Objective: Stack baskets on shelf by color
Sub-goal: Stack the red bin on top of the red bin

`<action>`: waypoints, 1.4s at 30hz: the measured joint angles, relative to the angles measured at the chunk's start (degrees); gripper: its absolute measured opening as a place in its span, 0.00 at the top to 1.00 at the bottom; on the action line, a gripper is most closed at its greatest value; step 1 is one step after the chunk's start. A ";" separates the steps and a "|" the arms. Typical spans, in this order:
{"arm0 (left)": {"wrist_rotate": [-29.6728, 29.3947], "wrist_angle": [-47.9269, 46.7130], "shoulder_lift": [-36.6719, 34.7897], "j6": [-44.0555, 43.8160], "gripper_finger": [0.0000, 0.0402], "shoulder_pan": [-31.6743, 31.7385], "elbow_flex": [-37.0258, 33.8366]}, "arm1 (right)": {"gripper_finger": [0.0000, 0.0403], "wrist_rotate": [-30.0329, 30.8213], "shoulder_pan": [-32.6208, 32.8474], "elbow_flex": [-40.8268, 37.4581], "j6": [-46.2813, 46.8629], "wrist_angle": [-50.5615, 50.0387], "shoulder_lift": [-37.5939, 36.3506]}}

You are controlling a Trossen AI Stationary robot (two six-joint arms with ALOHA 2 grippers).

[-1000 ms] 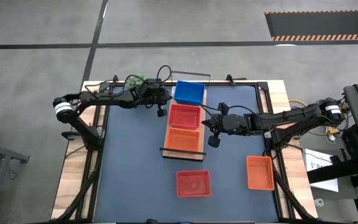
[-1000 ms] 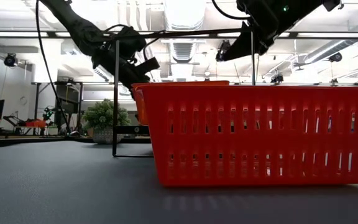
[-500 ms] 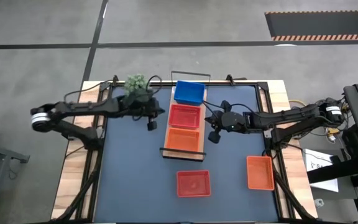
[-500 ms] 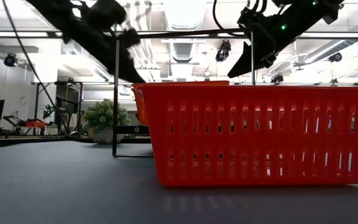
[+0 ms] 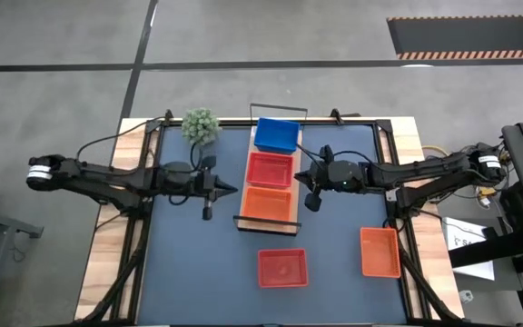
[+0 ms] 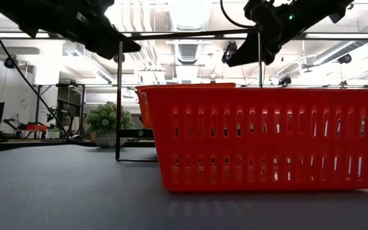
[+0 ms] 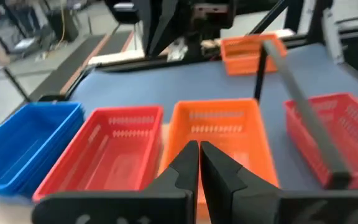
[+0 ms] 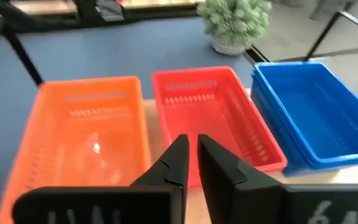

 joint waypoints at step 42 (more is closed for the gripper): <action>-0.22 15.52 2.46 0.91 1.00 -12.95 -1.59 | 0.60 2.16 41.06 44.56 22.28 -41.14 33.04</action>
